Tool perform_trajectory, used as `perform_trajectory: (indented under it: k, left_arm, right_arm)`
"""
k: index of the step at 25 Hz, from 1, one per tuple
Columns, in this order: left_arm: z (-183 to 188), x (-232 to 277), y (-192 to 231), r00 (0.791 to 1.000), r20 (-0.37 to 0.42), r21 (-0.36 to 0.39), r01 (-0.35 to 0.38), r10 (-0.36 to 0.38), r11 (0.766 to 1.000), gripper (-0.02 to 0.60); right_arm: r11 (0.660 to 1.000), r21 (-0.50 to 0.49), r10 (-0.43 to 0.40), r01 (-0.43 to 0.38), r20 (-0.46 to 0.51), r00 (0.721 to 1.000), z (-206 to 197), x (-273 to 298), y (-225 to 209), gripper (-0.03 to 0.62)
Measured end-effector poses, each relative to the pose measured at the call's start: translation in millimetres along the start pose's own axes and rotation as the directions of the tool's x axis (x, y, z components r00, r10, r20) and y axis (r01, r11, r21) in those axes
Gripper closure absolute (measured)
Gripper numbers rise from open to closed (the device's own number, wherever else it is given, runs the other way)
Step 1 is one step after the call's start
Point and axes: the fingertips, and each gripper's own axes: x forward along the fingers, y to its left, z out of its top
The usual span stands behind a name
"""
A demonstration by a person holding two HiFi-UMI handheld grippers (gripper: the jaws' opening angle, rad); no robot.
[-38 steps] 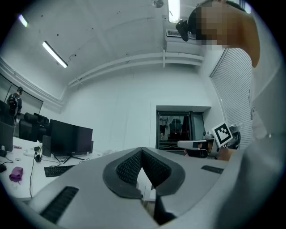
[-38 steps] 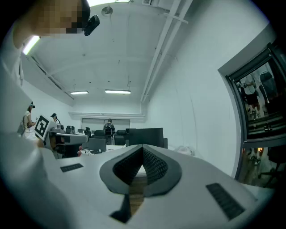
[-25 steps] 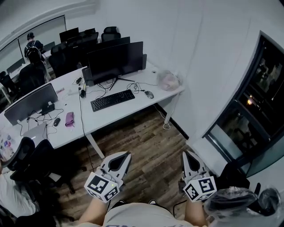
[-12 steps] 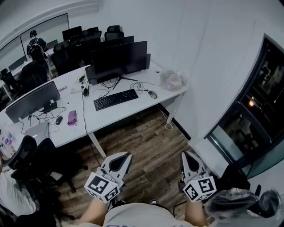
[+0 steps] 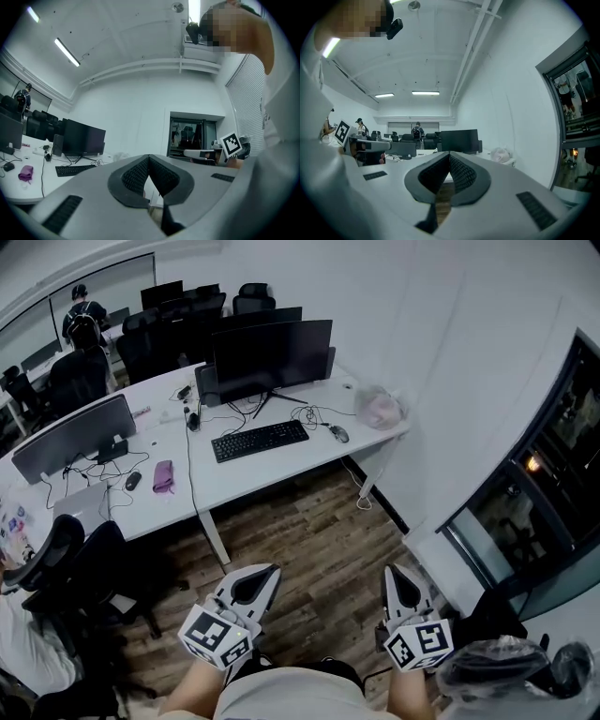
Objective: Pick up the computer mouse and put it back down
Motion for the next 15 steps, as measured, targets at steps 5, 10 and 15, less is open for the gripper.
perform_trajectory:
  k: [5,10,15]
  left_arm:
    - [-10.8,-16.4,17.4,1.0,-0.013,-0.028,0.003,-0.004,1.0,0.577]
    - [-12.7,-17.4,30.5,1.0,-0.006,-0.046,0.007,-0.007,0.999,0.577]
    - [-11.5,-5.7,45.4,1.0,-0.003,-0.045,-0.005,0.005,0.999,0.577]
  right_arm:
    - [1.0,0.0,-0.003,0.003,-0.054,0.999,-21.9,8.2,24.5,0.574]
    - [1.0,-0.009,-0.007,0.007,-0.069,0.998,-21.8,19.4,29.4,0.574]
    - [1.0,-0.007,0.002,-0.003,-0.066,0.998,-21.9,40.5,22.9,0.574]
